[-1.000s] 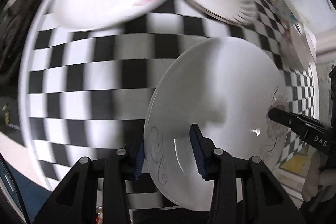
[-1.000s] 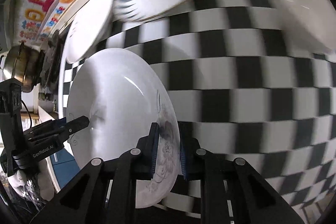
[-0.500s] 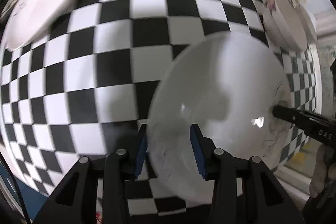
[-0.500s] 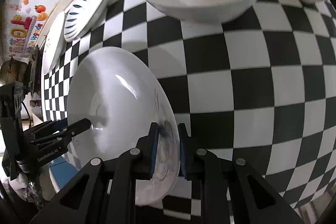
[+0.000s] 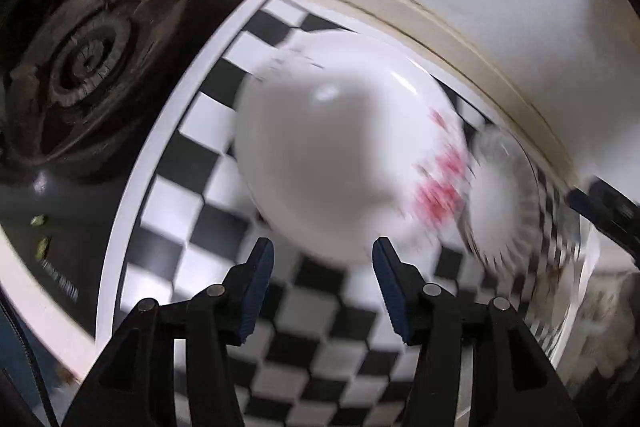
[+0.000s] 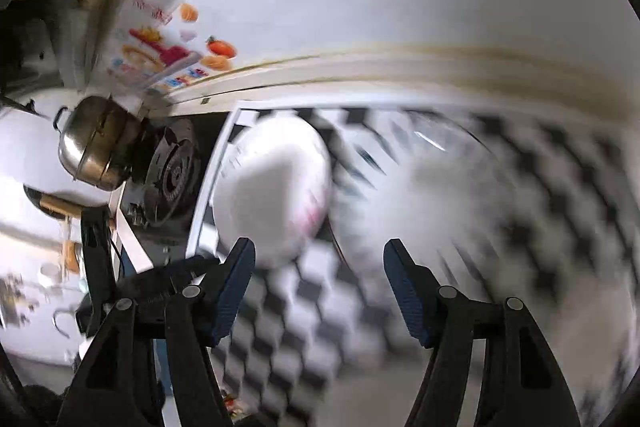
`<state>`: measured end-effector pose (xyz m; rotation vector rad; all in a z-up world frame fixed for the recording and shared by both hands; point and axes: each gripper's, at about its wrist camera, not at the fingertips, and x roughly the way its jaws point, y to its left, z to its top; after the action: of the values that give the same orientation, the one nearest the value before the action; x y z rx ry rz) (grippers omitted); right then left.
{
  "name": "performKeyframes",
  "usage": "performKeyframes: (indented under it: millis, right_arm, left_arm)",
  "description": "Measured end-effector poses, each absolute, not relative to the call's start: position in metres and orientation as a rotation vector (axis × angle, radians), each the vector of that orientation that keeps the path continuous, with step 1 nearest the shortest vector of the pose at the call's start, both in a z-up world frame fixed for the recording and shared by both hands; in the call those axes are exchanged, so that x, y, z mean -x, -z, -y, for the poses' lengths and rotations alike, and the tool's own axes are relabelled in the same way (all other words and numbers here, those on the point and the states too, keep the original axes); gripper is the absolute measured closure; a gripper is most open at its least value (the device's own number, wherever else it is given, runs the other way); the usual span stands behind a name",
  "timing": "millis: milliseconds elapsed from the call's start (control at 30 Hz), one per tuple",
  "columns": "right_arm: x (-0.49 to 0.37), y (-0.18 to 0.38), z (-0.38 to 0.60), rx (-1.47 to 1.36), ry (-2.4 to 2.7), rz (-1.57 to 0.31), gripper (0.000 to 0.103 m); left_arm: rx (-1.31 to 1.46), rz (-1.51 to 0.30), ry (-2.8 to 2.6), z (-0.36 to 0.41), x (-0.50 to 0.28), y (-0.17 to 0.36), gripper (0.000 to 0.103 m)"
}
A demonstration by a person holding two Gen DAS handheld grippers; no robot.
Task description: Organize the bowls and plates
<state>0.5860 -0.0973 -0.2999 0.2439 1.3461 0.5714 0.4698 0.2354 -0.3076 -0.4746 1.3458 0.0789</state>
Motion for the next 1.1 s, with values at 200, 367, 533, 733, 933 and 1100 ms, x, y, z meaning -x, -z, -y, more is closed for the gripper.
performKeyframes:
  millis: [200, 367, 533, 733, 933, 1100]
  right_arm:
    - [-0.680, 0.381, 0.014, -0.102, -0.590, -1.532, 0.048]
    - [-0.702, 0.426, -0.003, -0.048, -0.555, -1.645, 0.067]
    - [-0.696, 0.435, -0.001, -0.067, -0.557, -1.663, 0.082]
    - [-0.678, 0.428, 0.006, -0.061, -0.551, -1.645, 0.083]
    - [-0.656, 0.402, 0.030, -0.118, -0.560, -1.603, 0.083]
    - [-0.621, 0.363, 0.070, -0.162, -0.558, -1.552, 0.083]
  left_arm:
    - [0.601, -1.407, -0.068, -0.273, -0.498, 0.353, 0.053]
    - [0.590, -1.407, -0.012, -0.276, -0.512, 0.363, 0.056]
    - [0.577, -1.411, -0.031, -0.278, -0.517, 0.365, 0.066]
    - [0.506, -1.396, -0.025, -0.267, -0.517, 0.348, 0.066]
    - [0.454, -1.366, 0.009, -0.245, -0.504, 0.311, 0.066]
    - [0.410, -1.342, 0.066, -0.211, -0.481, 0.270, 0.066]
